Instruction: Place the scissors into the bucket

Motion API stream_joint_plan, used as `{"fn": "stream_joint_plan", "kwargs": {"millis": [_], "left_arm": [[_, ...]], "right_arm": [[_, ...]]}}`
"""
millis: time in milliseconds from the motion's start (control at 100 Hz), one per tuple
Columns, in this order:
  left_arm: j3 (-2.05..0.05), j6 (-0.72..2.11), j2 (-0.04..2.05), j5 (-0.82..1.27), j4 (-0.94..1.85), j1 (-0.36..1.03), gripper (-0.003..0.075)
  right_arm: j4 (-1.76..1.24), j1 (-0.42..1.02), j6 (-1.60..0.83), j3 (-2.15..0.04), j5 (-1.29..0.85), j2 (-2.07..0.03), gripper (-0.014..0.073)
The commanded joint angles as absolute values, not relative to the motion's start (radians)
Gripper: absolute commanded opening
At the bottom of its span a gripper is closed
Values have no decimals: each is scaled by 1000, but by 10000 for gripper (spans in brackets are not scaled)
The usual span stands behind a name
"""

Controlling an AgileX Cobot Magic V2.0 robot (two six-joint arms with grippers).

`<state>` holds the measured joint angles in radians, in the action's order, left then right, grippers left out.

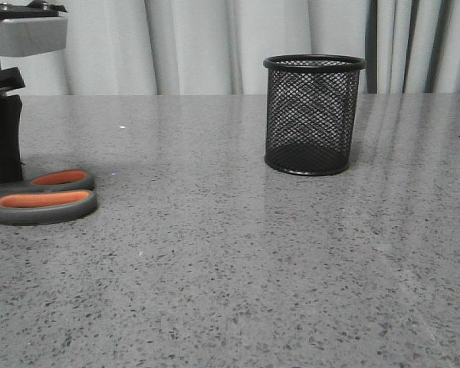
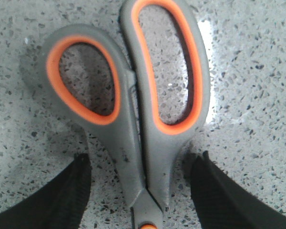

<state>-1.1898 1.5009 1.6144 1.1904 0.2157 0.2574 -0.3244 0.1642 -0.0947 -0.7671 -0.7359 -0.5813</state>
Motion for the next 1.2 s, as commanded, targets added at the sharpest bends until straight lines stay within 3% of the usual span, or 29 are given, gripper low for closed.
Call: {"fn": "stream_joint_plan", "kwargs": {"millis": [0,160,590,930,1190], "left_arm": [[-1204,1502,1600,1172,233,267,419],[-1204,1502,1600,1181,233,267,365],[-1206,1482,1591,1228,238,267,-11],[-1383,1354,1477,1257,260,278,-20],[-1518,1267,1374,1255,260,380,-20]], "right_arm": [[-326,165,-109,-802,-672,-594,385],[-326,165,-109,-802,-672,-594,385],[-326,165,-109,-802,-678,-594,385],[-340,190,-109,-802,-678,-594,385],[-469,194,-109,-802,-610,-594,385]]}}
